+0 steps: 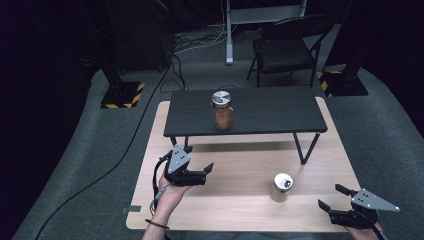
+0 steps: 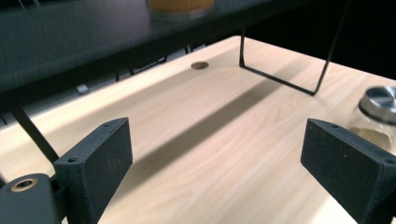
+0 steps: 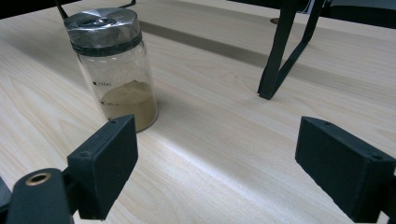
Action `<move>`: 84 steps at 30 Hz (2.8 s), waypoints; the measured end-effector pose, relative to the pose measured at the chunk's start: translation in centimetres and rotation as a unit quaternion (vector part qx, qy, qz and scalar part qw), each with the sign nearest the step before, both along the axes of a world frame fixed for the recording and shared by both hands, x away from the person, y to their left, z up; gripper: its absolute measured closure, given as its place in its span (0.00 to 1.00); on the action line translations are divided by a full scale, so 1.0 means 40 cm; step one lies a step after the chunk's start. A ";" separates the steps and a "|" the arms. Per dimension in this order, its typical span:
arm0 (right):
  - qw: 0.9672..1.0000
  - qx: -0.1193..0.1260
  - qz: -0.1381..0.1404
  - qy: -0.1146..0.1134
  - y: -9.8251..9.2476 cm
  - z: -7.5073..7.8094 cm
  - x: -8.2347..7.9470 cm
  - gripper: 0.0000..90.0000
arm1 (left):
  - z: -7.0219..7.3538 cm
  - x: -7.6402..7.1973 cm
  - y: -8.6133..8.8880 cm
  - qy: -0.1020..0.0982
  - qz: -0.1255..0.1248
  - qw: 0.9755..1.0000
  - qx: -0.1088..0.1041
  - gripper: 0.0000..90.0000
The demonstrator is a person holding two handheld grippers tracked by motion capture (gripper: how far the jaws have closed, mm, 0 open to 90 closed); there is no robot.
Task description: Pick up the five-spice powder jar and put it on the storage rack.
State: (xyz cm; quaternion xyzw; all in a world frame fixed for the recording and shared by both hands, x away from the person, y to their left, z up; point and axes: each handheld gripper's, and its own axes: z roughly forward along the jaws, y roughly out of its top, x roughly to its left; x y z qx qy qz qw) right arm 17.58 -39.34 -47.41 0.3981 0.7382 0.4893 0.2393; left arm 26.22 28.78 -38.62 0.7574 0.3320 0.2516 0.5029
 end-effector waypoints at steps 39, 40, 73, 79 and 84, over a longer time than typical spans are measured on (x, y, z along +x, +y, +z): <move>1.000 -0.009 0.001 0.002 0.006 0.002 0.001 0.13 | -0.192 -0.084 0.078 0.055 0.015 0.997 0.048 0.10; 1.000 -0.009 0.001 0.002 0.007 0.002 0.002 0.13 | -0.192 -0.084 0.079 0.054 0.015 0.997 0.048 0.10; 1.000 -0.011 0.002 0.003 0.011 0.003 0.002 0.13 | -0.192 -0.083 0.083 0.060 0.024 0.997 0.052 0.10; 1.000 -0.011 0.002 0.003 0.010 0.003 0.002 0.13 | -0.192 -0.083 0.082 0.060 0.023 0.997 0.053 0.10; 1.000 -0.011 0.002 0.003 0.010 0.003 0.002 0.13 | -0.193 -0.084 0.083 0.060 0.024 0.997 0.052 0.10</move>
